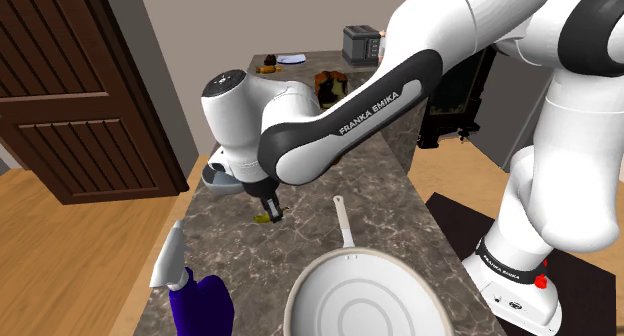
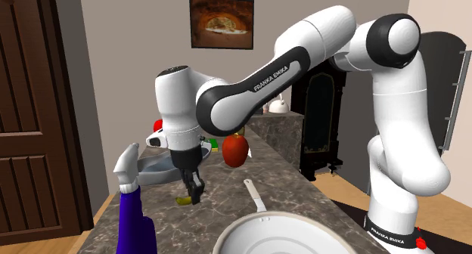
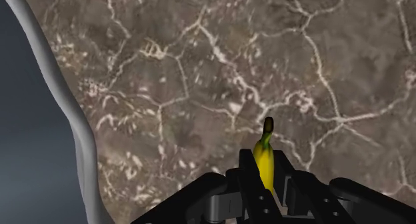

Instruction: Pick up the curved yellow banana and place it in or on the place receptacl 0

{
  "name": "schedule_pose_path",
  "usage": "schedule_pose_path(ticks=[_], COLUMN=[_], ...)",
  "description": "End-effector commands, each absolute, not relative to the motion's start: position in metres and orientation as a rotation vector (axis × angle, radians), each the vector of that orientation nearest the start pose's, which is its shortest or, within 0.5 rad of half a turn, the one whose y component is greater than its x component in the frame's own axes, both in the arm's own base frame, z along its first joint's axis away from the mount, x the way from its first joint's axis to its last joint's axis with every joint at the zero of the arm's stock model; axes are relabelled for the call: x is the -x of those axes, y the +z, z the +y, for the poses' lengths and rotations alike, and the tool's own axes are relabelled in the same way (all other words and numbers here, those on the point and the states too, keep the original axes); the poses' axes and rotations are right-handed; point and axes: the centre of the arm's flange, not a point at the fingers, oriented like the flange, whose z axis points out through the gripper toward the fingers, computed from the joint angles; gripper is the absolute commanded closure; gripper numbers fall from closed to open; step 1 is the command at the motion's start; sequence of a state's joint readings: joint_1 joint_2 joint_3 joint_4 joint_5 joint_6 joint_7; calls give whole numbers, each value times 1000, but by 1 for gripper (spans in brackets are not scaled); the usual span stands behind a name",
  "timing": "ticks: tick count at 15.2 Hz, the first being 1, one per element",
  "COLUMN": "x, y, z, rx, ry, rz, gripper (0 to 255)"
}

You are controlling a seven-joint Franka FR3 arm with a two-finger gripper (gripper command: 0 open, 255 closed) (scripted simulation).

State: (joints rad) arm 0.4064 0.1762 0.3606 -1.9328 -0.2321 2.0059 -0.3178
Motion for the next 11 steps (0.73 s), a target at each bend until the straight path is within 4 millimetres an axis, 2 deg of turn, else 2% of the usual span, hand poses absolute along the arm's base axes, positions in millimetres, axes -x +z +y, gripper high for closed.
schedule_pose_path(ticks=[1, 11], x=[-436, -436], y=[403, 455], z=[391, 391], rx=[2733, 2733], ry=[91, 91], rz=[-1850, -1850], gripper=[255, 255])
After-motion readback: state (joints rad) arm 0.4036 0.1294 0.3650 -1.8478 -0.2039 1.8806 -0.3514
